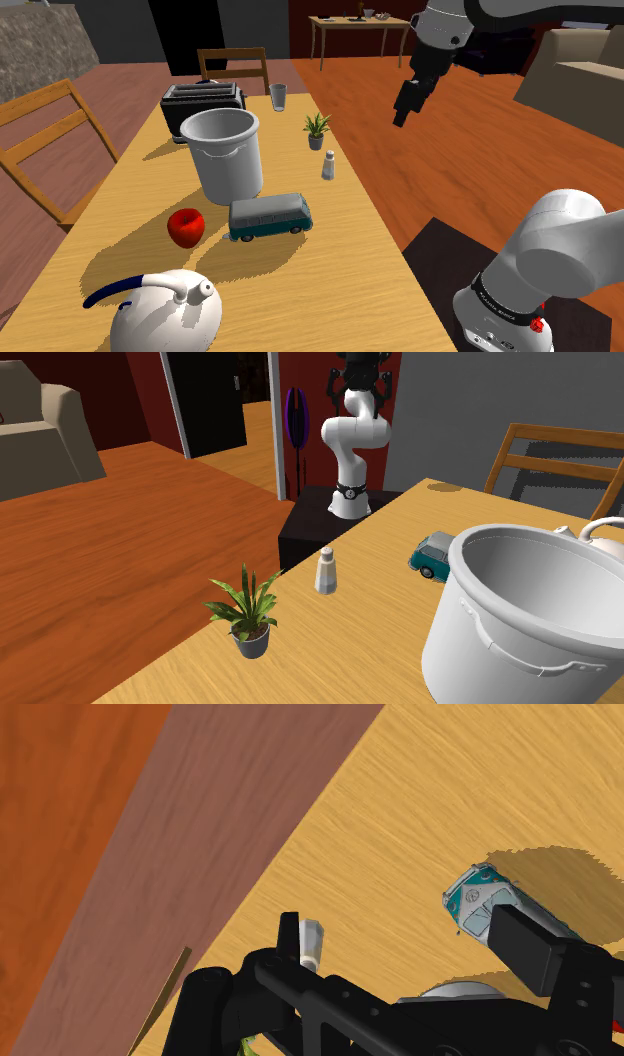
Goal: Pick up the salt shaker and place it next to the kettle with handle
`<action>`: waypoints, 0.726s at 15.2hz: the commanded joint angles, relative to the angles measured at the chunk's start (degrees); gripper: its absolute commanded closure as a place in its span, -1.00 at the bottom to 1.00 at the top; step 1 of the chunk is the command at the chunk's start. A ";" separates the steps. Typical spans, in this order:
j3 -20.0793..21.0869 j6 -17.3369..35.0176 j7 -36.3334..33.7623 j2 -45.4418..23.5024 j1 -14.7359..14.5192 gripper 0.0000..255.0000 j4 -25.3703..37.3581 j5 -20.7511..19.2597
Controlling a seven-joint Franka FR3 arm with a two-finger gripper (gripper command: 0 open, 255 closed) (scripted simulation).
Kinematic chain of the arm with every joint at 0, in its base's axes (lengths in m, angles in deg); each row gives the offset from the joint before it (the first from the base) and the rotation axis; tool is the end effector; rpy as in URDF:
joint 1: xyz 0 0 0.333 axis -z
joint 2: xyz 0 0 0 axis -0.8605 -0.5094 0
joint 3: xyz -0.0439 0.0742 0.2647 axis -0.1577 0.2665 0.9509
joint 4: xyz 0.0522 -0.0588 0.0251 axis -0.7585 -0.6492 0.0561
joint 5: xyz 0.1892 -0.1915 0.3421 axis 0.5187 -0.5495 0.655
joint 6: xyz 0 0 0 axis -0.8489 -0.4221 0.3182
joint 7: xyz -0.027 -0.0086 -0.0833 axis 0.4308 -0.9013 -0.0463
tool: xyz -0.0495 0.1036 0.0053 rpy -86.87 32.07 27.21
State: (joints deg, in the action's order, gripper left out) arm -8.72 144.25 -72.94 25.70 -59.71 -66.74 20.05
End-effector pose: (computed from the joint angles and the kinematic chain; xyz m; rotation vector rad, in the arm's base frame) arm 0.3972 0.0148 0.5737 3.0975 0.1413 0.2153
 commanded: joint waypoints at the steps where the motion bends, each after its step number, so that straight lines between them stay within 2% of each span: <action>1: 0.00 0.00 0.00 0.00 0.00 -1.00 0.00 0.00; 11: -2.30 12.07 0.27 -21.18 0.95 -1.00 5.21 1.75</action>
State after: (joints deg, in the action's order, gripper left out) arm -10.69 155.55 -72.87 6.97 -58.87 -62.82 21.60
